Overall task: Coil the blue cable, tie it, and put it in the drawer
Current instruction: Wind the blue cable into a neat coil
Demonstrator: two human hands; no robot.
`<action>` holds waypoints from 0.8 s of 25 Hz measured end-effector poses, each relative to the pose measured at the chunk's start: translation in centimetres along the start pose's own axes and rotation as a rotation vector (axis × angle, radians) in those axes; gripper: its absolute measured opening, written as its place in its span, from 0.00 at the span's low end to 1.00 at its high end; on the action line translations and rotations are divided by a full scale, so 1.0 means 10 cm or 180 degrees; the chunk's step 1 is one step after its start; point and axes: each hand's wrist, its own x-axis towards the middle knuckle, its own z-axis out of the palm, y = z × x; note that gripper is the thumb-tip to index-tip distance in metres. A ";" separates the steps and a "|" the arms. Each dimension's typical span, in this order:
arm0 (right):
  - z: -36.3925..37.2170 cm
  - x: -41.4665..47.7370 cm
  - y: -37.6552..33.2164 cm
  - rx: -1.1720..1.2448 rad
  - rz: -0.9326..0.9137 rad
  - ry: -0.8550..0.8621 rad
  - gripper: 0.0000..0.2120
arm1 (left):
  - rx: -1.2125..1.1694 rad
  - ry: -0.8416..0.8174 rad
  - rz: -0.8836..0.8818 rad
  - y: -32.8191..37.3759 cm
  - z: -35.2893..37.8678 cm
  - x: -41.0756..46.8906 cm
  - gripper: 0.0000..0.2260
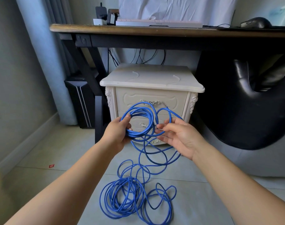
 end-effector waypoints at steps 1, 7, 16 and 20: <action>0.01 -0.01 0.00 0.0048 0.0025 -0.0021 0.15 | 0.0146 0.0075 0.0140 0.01 -0.01 0.01 0.09; 0.06 -0.07 -0.01 0.0164 0.0851 0.0052 0.06 | 0.0301 0.0193 0.0674 0.02 -0.02 -0.02 0.09; 0.04 -0.17 -0.11 -0.0342 0.0653 -0.0249 0.12 | 0.1124 0.0523 0.1042 0.01 -0.12 0.00 0.11; 0.10 -0.12 0.00 -0.1920 -0.1132 0.0197 0.13 | 0.1420 0.0226 0.1115 -0.06 -0.09 -0.03 0.08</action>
